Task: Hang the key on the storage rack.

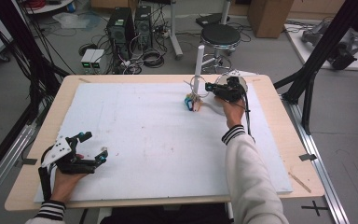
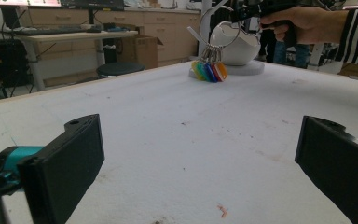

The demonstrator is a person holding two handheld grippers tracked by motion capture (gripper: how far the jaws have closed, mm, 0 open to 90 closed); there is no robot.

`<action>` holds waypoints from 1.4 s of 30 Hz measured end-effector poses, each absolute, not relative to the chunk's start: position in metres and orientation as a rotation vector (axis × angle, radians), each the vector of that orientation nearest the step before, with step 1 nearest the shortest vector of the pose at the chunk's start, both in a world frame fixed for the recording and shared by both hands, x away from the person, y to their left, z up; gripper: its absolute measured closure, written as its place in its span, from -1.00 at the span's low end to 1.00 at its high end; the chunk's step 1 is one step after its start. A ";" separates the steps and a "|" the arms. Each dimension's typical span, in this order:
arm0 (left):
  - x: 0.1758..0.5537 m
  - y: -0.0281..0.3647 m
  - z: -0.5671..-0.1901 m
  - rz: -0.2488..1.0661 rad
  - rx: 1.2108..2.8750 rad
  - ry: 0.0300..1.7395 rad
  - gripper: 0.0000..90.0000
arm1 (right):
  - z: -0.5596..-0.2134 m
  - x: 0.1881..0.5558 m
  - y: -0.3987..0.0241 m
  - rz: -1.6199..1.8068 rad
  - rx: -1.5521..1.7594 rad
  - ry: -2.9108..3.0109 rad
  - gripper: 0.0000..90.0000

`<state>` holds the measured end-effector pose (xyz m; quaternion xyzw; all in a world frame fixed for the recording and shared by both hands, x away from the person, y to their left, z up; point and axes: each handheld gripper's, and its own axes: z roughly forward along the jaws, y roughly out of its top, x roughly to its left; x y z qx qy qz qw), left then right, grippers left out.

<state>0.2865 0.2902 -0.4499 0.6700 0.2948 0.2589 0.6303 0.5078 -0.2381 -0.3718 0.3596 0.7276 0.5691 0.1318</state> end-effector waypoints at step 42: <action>0.285 0.289 -0.450 0.622 1.532 0.690 -0.96 | -0.414 0.348 -0.301 1.682 0.805 1.990 -0.98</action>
